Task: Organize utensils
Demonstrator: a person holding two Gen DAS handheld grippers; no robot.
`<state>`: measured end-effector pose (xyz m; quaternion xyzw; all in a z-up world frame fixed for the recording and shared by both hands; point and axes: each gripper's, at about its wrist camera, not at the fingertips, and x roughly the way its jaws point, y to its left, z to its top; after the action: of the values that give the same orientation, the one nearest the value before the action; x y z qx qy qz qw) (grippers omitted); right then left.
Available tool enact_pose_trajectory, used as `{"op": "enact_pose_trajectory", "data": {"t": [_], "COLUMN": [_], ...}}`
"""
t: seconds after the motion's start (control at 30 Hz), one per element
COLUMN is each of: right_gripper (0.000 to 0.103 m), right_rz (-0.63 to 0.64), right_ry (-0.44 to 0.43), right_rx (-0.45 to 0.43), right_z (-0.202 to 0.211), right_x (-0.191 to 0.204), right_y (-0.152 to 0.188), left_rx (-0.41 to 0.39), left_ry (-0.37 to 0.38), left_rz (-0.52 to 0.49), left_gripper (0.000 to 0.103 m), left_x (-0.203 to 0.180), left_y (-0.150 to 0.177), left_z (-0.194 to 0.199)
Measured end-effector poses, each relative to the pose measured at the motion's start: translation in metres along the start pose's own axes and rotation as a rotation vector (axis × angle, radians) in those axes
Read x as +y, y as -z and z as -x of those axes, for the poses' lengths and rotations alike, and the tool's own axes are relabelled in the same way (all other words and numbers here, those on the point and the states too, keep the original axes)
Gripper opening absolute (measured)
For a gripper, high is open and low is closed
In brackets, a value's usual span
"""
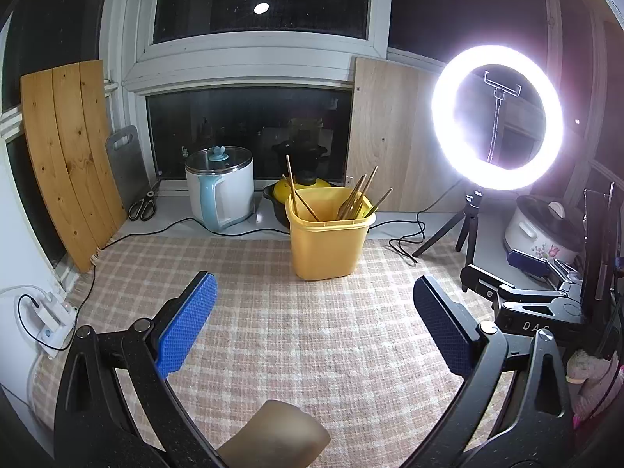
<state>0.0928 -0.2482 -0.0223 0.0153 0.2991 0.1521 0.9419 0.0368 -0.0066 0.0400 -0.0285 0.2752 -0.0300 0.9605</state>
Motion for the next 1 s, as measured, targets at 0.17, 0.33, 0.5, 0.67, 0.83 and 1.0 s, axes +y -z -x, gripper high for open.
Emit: {"op": "enact_pose_trajectory", "data": {"t": [0.17, 0.33, 0.5, 0.67, 0.83, 1.0], "right_gripper": [0.103, 0.103, 0.103, 0.103, 0.103, 0.103], "right_rz": [0.004, -0.003, -0.004, -0.006, -0.012, -0.012], "right_ry": [0.001, 0.004, 0.003, 0.006, 0.008, 0.008], "right_rx": [-0.002, 0.003, 0.004, 0.005, 0.01, 0.019], "right_z": [0.0019, 0.002, 0.0016, 0.0011, -0.0016, -0.0041], "right_x": [-0.0002, -0.0012, -0.0022, -0.0029, -0.0057, -0.0066], "right_y": [0.0008, 0.0015, 0.0017, 0.0018, 0.0022, 0.0034], "left_rx": [-0.002, -0.004, -0.004, -0.004, -0.002, -0.004], "left_ry": [0.001, 0.001, 0.001, 0.001, 0.0, -0.003], "left_rz": [0.002, -0.003, 0.0, 0.0, -0.001, 0.0], "left_gripper": [0.102, 0.102, 0.102, 0.102, 0.102, 0.102], "left_x": [-0.0011, -0.0028, -0.0031, -0.003, -0.0029, -0.0029], "left_y": [-0.0005, -0.001, -0.001, -0.0009, -0.0005, -0.0002], "left_z": [0.001, 0.003, 0.0026, 0.0025, 0.0026, 0.0027]}}
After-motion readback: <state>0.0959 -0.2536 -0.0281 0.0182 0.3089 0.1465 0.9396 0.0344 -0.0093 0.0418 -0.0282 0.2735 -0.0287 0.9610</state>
